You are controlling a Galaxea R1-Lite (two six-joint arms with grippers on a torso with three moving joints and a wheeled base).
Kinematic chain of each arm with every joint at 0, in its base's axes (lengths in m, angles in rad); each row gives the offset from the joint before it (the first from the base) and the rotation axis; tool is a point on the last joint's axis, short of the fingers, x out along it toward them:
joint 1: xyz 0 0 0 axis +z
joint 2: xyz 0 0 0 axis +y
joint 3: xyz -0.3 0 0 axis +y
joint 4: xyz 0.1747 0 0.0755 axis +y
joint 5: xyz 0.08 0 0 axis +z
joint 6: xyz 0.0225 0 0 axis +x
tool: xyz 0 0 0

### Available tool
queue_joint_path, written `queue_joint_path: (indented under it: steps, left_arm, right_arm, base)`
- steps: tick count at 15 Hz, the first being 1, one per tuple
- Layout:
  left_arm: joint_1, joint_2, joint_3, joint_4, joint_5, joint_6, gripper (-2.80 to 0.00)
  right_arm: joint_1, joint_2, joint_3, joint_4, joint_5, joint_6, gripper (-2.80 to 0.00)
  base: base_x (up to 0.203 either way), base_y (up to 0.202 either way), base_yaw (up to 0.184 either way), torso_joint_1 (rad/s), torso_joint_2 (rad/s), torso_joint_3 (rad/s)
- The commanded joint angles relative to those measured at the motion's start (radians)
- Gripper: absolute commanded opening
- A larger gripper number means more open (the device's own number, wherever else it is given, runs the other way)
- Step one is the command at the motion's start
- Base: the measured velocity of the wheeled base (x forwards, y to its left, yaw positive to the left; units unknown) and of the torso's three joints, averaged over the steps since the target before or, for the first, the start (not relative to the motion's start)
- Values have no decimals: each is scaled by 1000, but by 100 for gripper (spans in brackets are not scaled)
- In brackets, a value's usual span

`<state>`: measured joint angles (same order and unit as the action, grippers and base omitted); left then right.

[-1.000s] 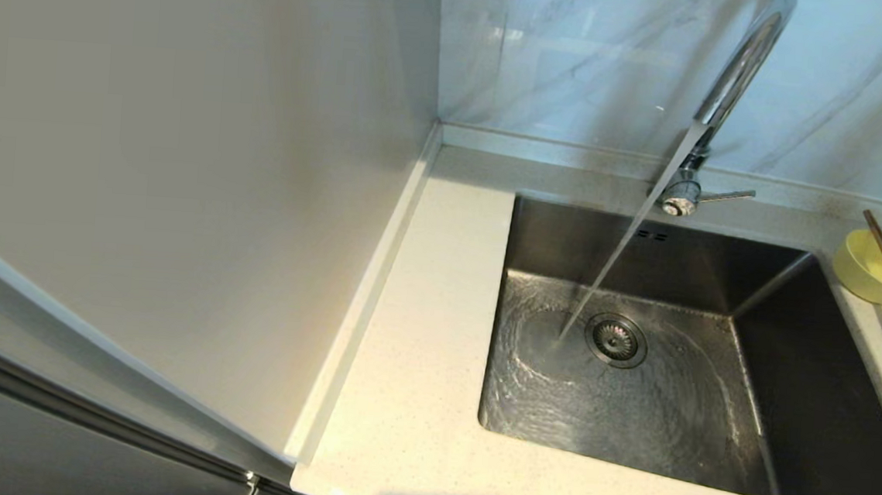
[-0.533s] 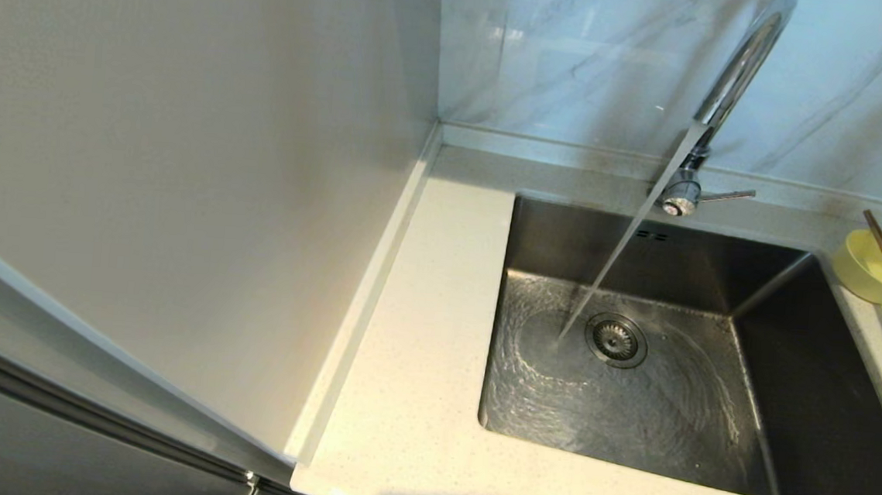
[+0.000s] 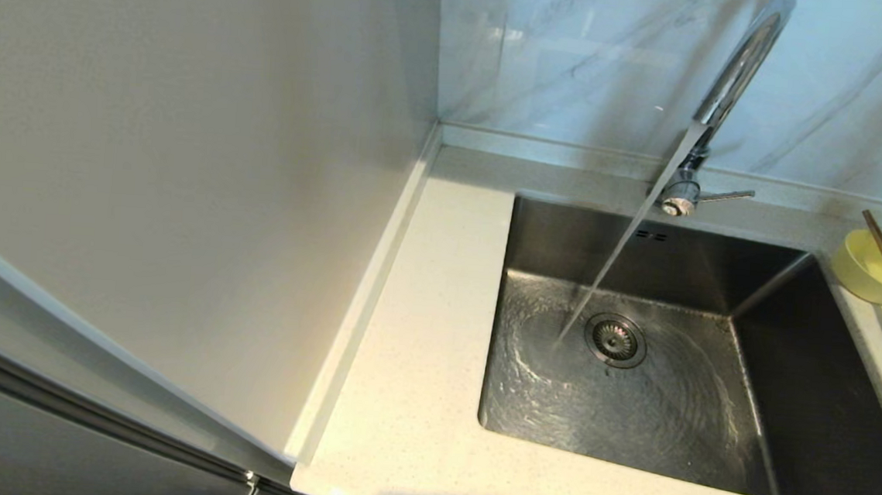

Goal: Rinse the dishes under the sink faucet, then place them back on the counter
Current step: Place the plate on the table, then pick up the chopsticks

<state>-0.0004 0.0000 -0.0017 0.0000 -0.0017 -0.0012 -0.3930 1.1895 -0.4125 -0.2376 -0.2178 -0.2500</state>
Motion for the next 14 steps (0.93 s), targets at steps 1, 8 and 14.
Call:
queue_joint_path:
  steps: [1,8,14]
  left_arm:
    - [0,0,0,0,0,0,-280]
    - [-1,0,0,0,0,0,-280]
    - [0,0,0,0,0,0,-280]
  right_arm:
    - [-11,-38,31,-79,6,0,0]
    - [-13,-9,-48,-348,81,24,0]
    - [24,326,-511,-348,351,89,0]
  base:
    - [0,0,0,0,0,0]
    - [0,0,0,0,0,0]
    - [0,0,0,0,0,0]
